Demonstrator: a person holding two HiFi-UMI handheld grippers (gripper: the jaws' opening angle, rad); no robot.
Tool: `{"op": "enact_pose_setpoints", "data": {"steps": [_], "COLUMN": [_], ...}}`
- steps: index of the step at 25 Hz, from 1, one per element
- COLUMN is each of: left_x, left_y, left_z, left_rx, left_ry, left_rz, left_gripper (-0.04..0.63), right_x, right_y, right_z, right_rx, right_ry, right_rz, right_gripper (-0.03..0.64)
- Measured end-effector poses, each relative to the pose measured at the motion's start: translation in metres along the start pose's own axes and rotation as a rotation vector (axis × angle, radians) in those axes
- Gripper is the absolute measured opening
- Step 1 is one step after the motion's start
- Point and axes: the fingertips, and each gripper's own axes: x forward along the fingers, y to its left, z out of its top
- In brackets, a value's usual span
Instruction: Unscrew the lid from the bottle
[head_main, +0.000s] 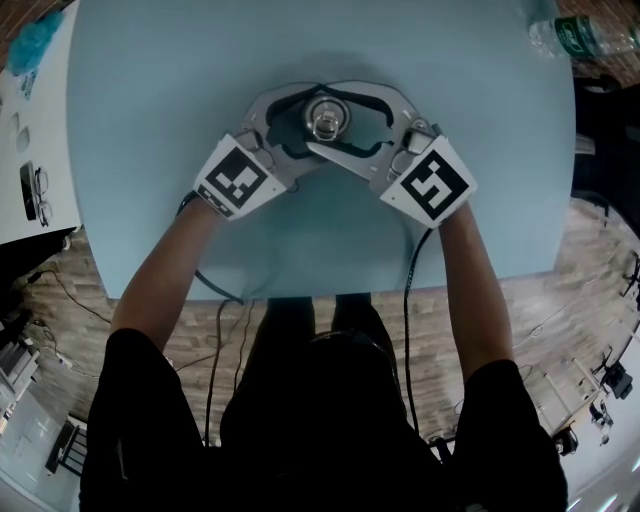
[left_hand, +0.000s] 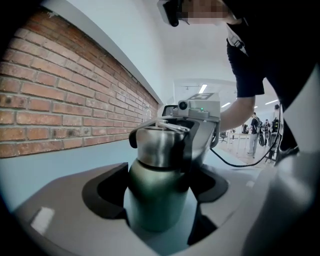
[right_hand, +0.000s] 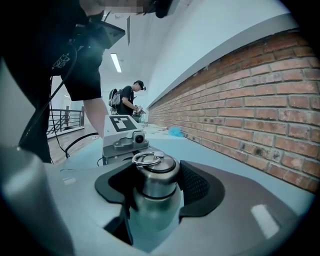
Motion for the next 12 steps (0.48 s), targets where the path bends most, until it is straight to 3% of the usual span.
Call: {"op": "enact_pose_setpoints", "data": {"steps": [5,12], "left_x": [-0.0006,-0.0019], "left_y": [-0.0011,0.0006], "left_z": [0.0000,-0.0032], "left_rx": [0.009,-0.042], "left_ry": [0.004,0.001], "left_rz": [-0.039,0.004], "left_gripper": [0.362,0.385], "right_x": [0.0004,0.0003], "right_y": [0.0010,0.0000], "right_z": [-0.0007,-0.0005], "right_rx": [-0.001,-0.011], "right_ry": [-0.007,0.020], "right_rz": [0.019,-0.015], "right_gripper": [0.266,0.275]}}
